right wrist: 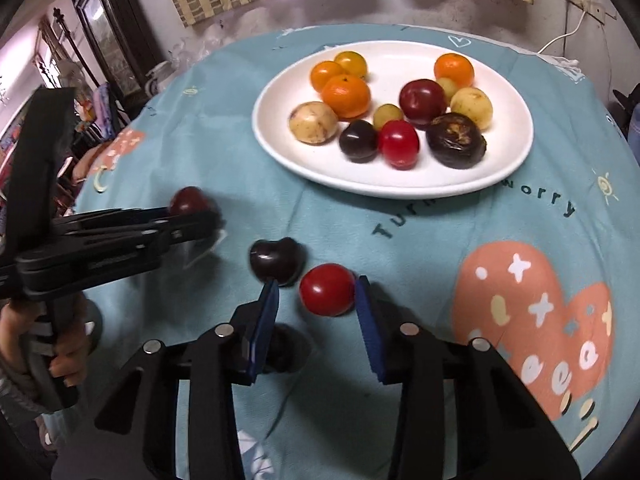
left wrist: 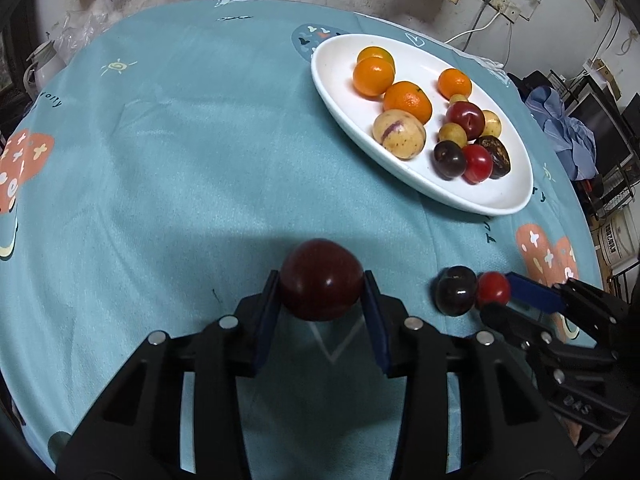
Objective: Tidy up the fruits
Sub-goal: 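Carry the dark red plum and red tomato to the plate and open both tools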
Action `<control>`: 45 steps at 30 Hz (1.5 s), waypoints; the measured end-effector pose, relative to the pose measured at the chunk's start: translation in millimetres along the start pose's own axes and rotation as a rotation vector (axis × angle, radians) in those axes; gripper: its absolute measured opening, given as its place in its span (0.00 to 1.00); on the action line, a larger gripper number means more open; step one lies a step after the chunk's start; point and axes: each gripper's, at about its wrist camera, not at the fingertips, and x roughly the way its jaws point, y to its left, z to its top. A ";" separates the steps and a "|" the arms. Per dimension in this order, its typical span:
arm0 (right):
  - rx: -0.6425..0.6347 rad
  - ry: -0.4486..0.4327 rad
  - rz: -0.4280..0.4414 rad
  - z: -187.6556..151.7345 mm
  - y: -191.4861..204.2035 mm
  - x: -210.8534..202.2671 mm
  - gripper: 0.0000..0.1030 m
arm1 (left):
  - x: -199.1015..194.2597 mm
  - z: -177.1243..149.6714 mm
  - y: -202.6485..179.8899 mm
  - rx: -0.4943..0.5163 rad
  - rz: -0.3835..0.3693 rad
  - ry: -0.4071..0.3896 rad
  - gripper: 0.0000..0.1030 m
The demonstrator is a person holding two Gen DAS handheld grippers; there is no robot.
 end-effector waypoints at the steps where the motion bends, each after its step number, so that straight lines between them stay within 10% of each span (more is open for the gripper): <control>1: 0.006 0.011 -0.005 -1.2 -2.9 2.8 0.39 | -0.2 -0.6 0.2 -0.002 -0.002 0.000 0.39; 19: 0.107 -0.059 0.055 -33.0 -15.5 -55.6 0.26 | -43.8 -27.7 -49.0 0.105 -0.078 -0.016 0.39; 29: 0.121 -0.287 0.000 69.3 -61.8 -97.7 0.26 | -52.7 67.3 -84.3 0.188 -0.074 -0.151 0.39; 43: 0.081 -0.220 0.005 153.7 -73.4 9.6 0.27 | 35.0 115.2 -33.2 0.064 -0.023 -0.084 0.43; 45: 0.088 -0.204 -0.009 157.9 -74.7 16.3 0.53 | 36.2 114.7 -33.4 0.071 -0.036 -0.097 0.51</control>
